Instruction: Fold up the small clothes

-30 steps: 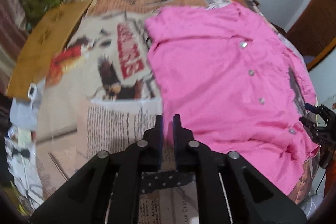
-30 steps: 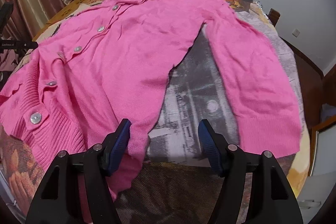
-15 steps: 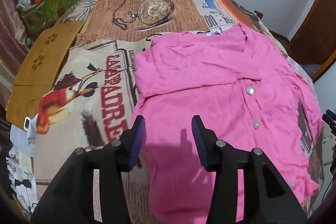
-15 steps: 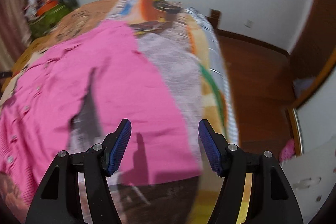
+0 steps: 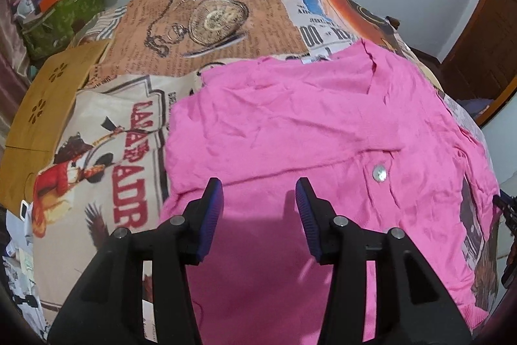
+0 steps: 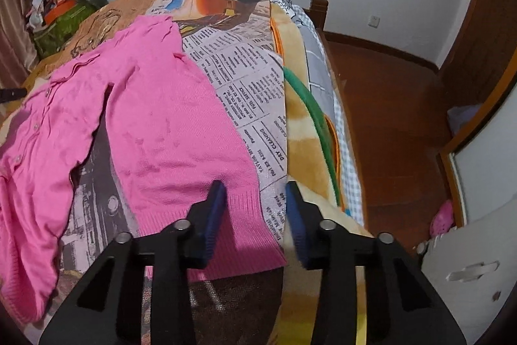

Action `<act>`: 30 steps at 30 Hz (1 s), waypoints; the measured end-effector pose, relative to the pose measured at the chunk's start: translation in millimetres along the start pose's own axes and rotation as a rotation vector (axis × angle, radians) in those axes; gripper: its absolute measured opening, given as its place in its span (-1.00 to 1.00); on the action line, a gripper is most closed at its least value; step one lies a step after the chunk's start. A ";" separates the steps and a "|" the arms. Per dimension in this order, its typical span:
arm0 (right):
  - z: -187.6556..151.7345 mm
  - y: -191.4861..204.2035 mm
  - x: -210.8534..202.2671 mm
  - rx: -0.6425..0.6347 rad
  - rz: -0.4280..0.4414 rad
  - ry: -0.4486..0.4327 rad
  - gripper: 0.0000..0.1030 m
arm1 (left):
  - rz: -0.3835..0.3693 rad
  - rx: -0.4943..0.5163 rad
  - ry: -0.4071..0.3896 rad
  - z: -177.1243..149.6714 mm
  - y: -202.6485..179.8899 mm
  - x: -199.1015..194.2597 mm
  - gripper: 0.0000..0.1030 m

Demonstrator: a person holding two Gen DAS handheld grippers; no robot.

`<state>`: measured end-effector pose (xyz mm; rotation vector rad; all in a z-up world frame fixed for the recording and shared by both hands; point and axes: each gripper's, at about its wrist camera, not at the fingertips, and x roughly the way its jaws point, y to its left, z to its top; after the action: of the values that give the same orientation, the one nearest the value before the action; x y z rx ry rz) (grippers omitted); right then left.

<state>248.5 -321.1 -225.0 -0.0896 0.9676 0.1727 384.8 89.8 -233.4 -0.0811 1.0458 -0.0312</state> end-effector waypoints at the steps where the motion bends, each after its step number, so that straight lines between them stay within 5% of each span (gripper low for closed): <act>1: 1.2 -1.0 -0.4 0.001 0.001 -0.003 -0.58 | -0.002 0.003 0.006 -2.4 -0.5 1.0 -0.09; 11: 5.6 1.7 -23.7 0.000 -0.007 -0.046 -0.67 | 0.011 0.025 -0.004 -19.3 4.7 -15.4 -0.09; 22: -2.6 1.1 7.7 0.030 0.014 0.021 -0.66 | 0.032 0.045 -0.016 -29.7 6.9 -27.9 -0.09; 24: -2.8 2.0 7.5 0.022 0.010 0.020 -0.84 | 0.024 0.042 -0.020 -28.9 6.5 -28.0 -0.09; 30: 4.0 -6.3 -7.7 0.081 0.057 -0.030 -0.92 | 0.006 0.045 -0.044 -18.8 1.0 -28.1 -0.09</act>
<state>248.7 -327.5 -216.5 0.0147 0.9467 0.1863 354.4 91.6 -218.6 -0.0376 1.0009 -0.0477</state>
